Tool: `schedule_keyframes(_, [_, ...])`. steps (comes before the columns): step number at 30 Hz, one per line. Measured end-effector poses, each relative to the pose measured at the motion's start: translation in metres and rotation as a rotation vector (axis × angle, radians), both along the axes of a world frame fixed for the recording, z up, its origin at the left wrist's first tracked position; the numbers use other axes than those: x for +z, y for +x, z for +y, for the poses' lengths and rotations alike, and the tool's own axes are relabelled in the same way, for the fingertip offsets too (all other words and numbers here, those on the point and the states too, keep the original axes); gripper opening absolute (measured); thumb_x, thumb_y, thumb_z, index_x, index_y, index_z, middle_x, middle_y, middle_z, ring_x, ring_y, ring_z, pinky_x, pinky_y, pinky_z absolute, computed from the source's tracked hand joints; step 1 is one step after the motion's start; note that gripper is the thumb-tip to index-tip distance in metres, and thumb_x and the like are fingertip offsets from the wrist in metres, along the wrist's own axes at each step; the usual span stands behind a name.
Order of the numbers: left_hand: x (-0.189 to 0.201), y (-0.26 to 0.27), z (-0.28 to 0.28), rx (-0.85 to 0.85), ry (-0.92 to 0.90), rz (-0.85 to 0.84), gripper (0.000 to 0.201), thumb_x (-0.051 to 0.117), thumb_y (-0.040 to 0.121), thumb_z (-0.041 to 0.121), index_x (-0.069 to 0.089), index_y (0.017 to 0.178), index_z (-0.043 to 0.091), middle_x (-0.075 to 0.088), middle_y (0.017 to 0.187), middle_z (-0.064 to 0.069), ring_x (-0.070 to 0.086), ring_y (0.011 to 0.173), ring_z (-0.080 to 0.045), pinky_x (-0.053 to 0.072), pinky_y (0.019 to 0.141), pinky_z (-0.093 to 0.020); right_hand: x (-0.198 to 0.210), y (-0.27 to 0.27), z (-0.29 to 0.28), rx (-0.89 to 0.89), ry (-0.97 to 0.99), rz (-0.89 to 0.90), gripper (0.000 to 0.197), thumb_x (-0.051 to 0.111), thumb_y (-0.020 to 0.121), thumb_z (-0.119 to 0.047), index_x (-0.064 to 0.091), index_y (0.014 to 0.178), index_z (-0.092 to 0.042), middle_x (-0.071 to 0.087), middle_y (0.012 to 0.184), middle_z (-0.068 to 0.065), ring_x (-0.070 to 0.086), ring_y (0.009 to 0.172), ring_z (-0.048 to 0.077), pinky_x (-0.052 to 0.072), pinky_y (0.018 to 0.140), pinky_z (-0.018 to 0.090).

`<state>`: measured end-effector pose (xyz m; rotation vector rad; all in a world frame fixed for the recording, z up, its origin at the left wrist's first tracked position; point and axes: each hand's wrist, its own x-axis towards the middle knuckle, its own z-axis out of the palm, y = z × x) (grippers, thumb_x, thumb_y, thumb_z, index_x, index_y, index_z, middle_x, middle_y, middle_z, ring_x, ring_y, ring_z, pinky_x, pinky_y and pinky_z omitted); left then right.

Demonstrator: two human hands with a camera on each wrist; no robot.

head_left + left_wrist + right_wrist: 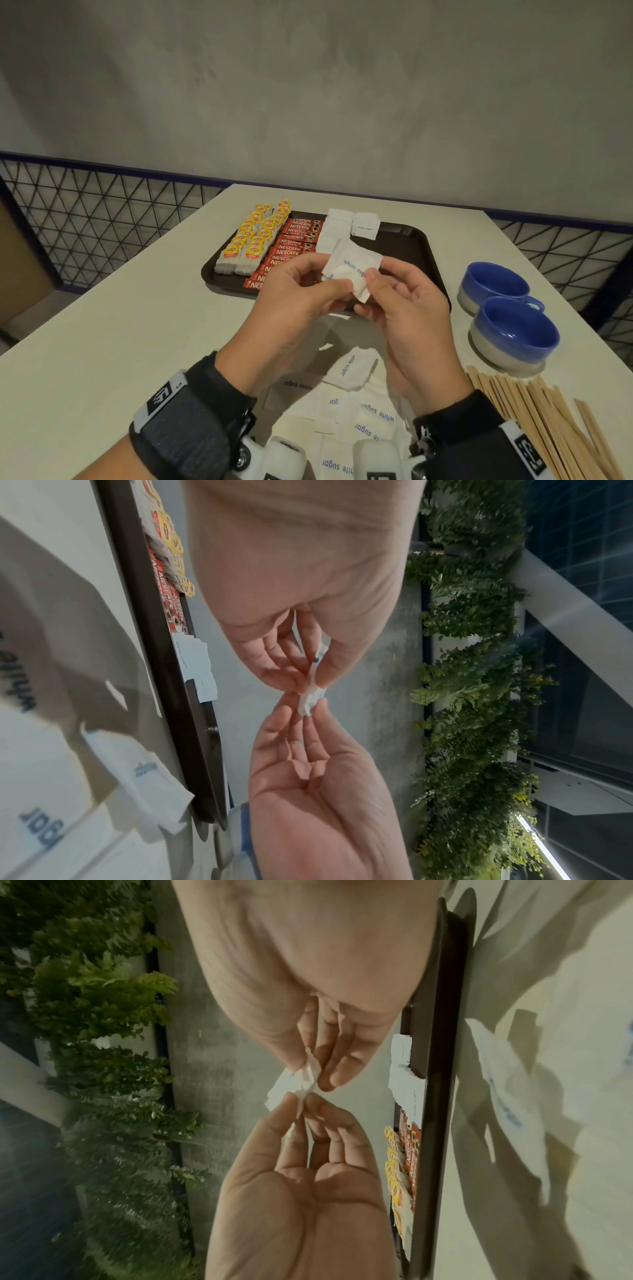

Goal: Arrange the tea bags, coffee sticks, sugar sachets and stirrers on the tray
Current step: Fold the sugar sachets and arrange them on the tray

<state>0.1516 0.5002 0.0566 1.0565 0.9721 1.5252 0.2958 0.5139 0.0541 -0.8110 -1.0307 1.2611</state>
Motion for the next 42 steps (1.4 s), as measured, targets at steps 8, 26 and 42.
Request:
schedule_keyframes(8, [0.0,0.002,0.001,-0.017,-0.02,-0.024,0.016,0.066,0.095,0.007,0.076,0.107,0.002,0.079,0.103,-0.015,0.073,0.082,-0.021,0.058,0.069,-0.025,0.0,0.001,-0.001,-0.115,0.069,-0.12,0.012,0.073,0.091,-0.014,0.073,0.103,-0.013,0.079,0.087,0.006,0.072,0.071,0.026,0.06,0.063,0.031])
schedule_keyframes(26, [0.0,0.001,-0.002,-0.024,0.014,-0.009,0.019,0.07,0.091,0.002,0.076,0.109,0.004,0.079,0.107,-0.011,0.076,0.096,-0.025,0.062,0.08,-0.029,0.006,-0.001,-0.005,-0.068,0.044,-0.133,0.01,0.069,0.094,-0.021,0.077,0.099,-0.018,0.078,0.088,0.006,0.066,0.067,0.015,0.058,0.06,0.027])
schedule_keyframes(42, [-0.001,-0.003,0.0,0.08,0.052,0.152,0.025,0.078,0.085,0.001,0.076,0.108,0.01,0.081,0.104,-0.002,0.077,0.099,-0.02,0.062,0.084,-0.033,0.011,0.004,-0.006,-0.186,0.084,-0.195,0.006,0.076,0.088,-0.019,0.076,0.092,-0.024,0.075,0.083,-0.001,0.07,0.079,0.012,0.06,0.071,0.026])
